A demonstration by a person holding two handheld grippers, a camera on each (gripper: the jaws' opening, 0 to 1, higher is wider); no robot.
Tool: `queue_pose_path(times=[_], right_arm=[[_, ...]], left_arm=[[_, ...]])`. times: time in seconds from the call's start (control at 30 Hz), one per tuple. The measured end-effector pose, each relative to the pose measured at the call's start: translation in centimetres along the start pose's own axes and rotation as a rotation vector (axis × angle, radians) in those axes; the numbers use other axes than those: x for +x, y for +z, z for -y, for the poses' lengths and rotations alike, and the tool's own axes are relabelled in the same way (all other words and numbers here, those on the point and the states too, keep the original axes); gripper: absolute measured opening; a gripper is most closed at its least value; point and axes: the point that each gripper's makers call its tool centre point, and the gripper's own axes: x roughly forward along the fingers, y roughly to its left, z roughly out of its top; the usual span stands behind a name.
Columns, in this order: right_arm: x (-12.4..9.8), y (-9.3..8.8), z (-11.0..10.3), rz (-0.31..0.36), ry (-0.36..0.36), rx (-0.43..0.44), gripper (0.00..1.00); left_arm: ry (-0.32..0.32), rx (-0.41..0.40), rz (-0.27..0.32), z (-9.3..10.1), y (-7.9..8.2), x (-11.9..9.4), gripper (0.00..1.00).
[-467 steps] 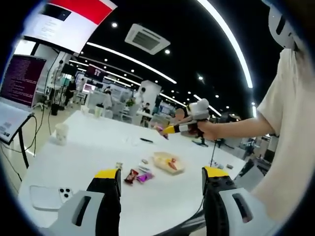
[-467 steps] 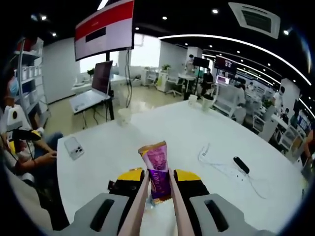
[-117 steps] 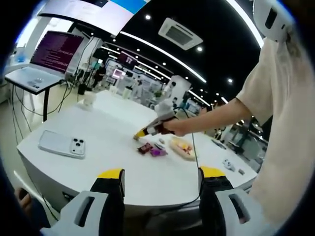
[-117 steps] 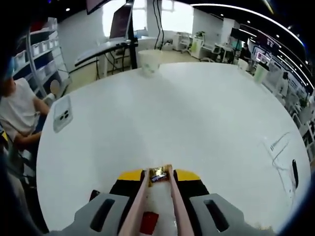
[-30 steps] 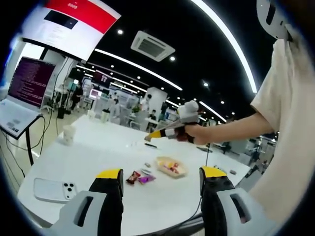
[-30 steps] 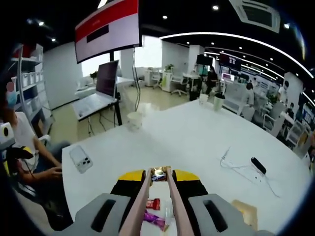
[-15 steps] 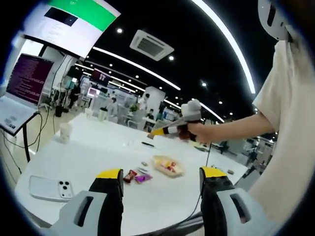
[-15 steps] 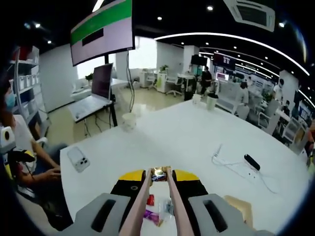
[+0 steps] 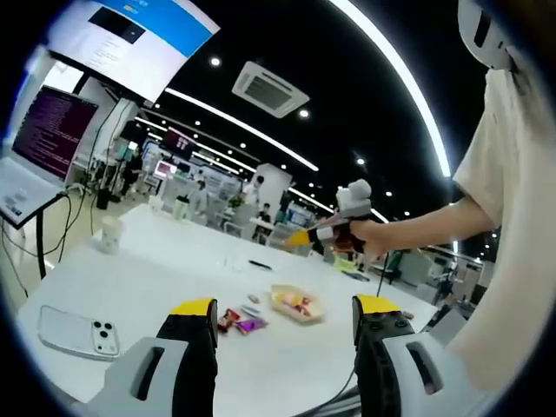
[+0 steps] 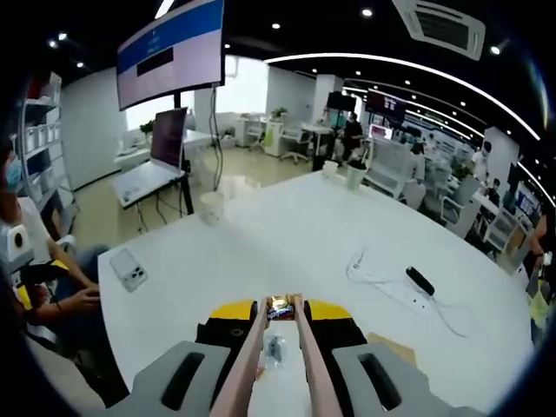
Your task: Place the target food into the container with the food tongs after gripping and lifting it, then release it inside without dropping or visibly crushing the food.
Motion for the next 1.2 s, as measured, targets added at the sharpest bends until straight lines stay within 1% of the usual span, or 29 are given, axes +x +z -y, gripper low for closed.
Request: queue_pose_path(times=[0.13, 0.27, 0.4, 0.43, 0.57, 0.63, 0.67, 0.7, 0.73, 0.77, 0.9, 1.1, 1.2], right_arm=[[-0.2, 0.1, 0.2, 0.009, -0.008, 0.001, 0.20], [-0.4, -0.4, 0.6, 0.014, -0.016, 0.015, 0.20], [-0.7, -1.2, 1.0, 0.016, -0.024, 0.047, 0.20], [-0.9, -1.4, 1.0, 0.017, -0.026, 0.051, 0.20], [-1.7, -1.6, 1.3, 0.019, -0.037, 0.051, 0.20], [-2.0, -1.7, 1.6, 0.020, -0.044, 0.056, 0.20], [-2.2, -1.8, 1.8, 0.023, -0.052, 0.063, 0.20], [-2.4, -1.9, 2.1, 0.026, -0.055, 0.068, 0.20], [-2.4, -1.9, 2.1, 0.026, -0.057, 0.070, 0.20], [-2.8, -2.1, 2.5, 0.031, -0.066, 0.075, 0.20], [-3.7, -2.5, 3.5, 0.040, -0.082, 0.087, 0.20], [-4.6, -3.8, 4.7, 0.037, -0.107, 0.112, 0.20], [-4.9, -4.5, 5.2, 0.033, -0.115, 0.123, 0.20]], left_arm=[[-0.010, 0.002, -0.013, 0.3, -0.2, -0.1, 0.63], [-0.017, 0.009, -0.023, 0.6, -0.2, -0.2, 0.63], [-0.018, 0.014, -0.035, 0.8, -0.1, -0.3, 0.63], [-0.021, 0.028, -0.034, 1.0, 0.2, -0.5, 0.63], [-0.022, 0.035, -0.022, 1.4, 0.7, -0.9, 0.63], [-0.023, 0.024, -0.025, 1.3, 0.4, -0.9, 0.63], [-0.027, 0.016, -0.043, 1.4, -0.3, -0.8, 0.63], [-0.034, 0.015, -0.055, 1.6, -0.6, -0.7, 0.62], [-0.037, 0.015, -0.060, 1.6, -0.7, -0.6, 0.62], [-0.047, 0.033, -0.074, 1.9, -0.9, -0.4, 0.61], [-0.071, 0.042, -0.083, 2.2, -0.6, 0.2, 0.61], [-0.084, 0.060, -0.093, 2.3, -0.1, 1.0, 0.62], [-0.092, 0.066, -0.101, 2.6, -0.1, 1.2, 0.62]])
